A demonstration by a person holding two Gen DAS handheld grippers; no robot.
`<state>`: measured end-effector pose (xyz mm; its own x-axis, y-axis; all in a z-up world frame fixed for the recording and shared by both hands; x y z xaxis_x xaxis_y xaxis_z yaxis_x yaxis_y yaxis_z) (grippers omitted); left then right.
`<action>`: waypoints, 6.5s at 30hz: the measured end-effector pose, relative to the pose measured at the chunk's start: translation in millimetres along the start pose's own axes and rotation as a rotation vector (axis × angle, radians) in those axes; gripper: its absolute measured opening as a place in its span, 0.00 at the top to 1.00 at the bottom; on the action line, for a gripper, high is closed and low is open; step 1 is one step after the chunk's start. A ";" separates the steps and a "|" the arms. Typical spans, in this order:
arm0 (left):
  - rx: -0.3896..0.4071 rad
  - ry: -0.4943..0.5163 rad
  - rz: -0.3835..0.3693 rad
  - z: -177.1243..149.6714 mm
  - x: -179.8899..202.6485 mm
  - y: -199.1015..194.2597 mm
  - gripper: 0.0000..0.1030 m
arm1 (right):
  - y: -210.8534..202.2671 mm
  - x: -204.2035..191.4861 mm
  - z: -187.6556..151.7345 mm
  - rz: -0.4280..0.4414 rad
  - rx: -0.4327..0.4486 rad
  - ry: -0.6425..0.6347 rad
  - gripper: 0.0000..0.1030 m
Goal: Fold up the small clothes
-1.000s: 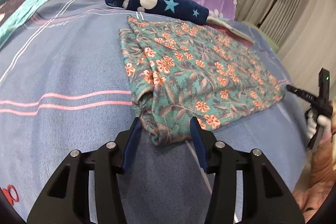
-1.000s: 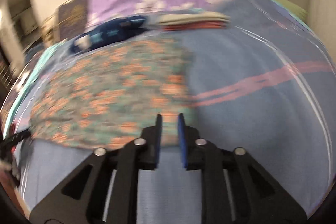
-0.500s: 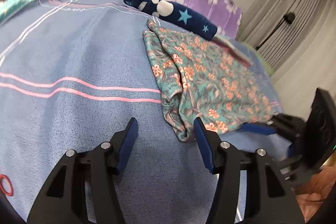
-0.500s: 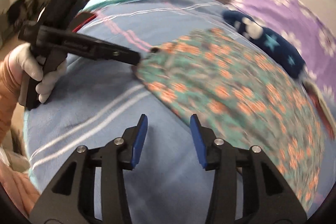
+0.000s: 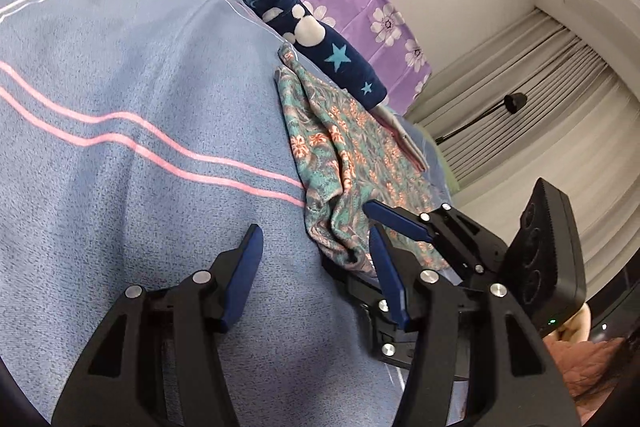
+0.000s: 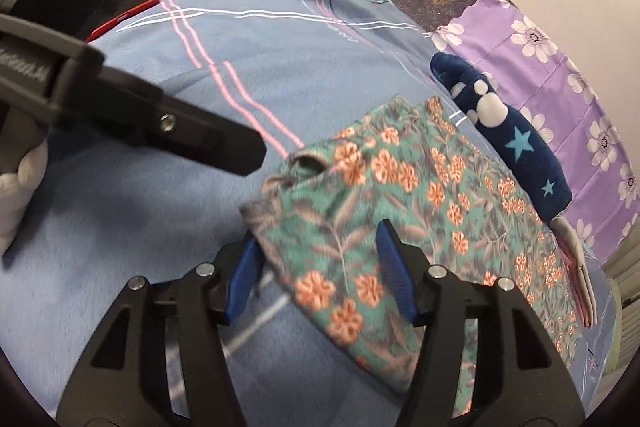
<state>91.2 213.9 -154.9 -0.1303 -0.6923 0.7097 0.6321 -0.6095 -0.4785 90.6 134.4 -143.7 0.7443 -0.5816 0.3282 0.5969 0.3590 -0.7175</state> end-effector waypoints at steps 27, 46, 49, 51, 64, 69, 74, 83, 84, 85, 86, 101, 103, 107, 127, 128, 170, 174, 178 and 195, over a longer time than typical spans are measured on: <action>-0.213 -0.001 -0.102 98.6 19.6 117.5 0.42 | 6.1 0.7 2.8 -0.001 0.009 0.075 0.68; -0.174 -0.116 0.139 104.9 -15.4 89.0 0.38 | -18.5 11.5 12.2 0.030 0.118 0.165 0.95; -0.149 -0.149 0.082 106.2 -13.3 86.6 0.32 | -24.8 16.6 13.0 0.052 0.144 0.212 0.95; -0.159 -0.200 0.046 106.8 -15.2 87.8 0.32 | -28.7 20.0 14.1 0.066 0.163 0.240 0.95; -0.181 -0.216 -0.020 112.1 17.7 121.7 0.44 | -31.4 17.2 13.8 0.105 0.170 0.279 0.95; -0.206 -0.169 0.051 119.4 19.6 143.3 0.85 | -37.9 24.5 14.5 0.109 0.189 0.301 0.95; -0.166 -0.092 0.070 139.3 46.9 134.2 0.88 | -58.5 39.6 20.1 0.107 0.234 0.328 0.95; -0.159 0.057 0.094 152.3 128.1 152.3 0.88 | -119.6 104.3 -4.2 0.055 0.327 0.469 0.95; -0.157 0.073 0.096 151.7 140.7 157.7 0.88 | -126.6 113.7 -11.7 0.032 0.335 0.480 0.95; -0.156 0.086 0.097 150.8 152.5 163.6 0.88 | -130.5 121.9 -16.6 0.021 0.340 0.491 0.95; -0.156 0.095 0.097 148.8 162.6 169.6 0.88 | -137.1 132.5 -25.5 0.010 0.347 0.516 0.95; -0.314 0.309 0.200 60.2 294.4 318.4 0.89 | -168.1 260.9 -211.6 0.072 0.381 1.024 0.95; -0.335 0.335 0.228 48.5 302.0 338.2 0.89 | -165.1 270.8 -236.8 0.092 0.378 1.088 0.95; -0.374 0.397 0.277 27.3 312.8 370.0 0.89 | -157.7 278.9 -271.9 0.133 0.378 1.180 0.95; -0.192 0.736 0.309 -8.1 354.0 274.9 0.44 | -136.5 277.4 -312.0 0.347 0.415 1.321 0.95; -0.192 0.759 0.313 -19.8 348.1 260.1 0.44 | -138.0 275.8 -313.6 0.349 0.418 1.321 0.95; -0.221 0.834 0.345 -79.6 278.0 205.1 0.76 | -177.8 310.2 -304.4 0.123 0.241 1.185 0.78; -0.318 0.844 0.418 -103.2 243.2 244.0 0.64 | -166.6 350.8 -300.5 0.173 0.236 1.211 0.76; -0.291 0.828 0.391 -107.6 243.8 236.9 0.63 | -132.7 407.0 -302.4 0.202 0.200 1.288 0.72; -0.341 0.810 0.366 -105.2 243.0 242.1 0.61 | 9.1 460.0 -223.1 0.465 0.106 1.307 0.95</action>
<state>132.2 -142.5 -152.7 -0.5391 -0.8418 -0.0268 0.4984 -0.2933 -0.8158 371.6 -292.7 -136.4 0.0976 -0.6267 -0.7732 0.4379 0.7247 -0.5321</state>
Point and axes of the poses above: each gripper's, at about its wrist camera, not at the fingertips, and y roughly the way its jaws point, x to its right, z to its top, the point moved 9 cm from there along y, roughly the way its jaws point, and after that the axes turned 4 degrees about z, right-handed, at the moved point
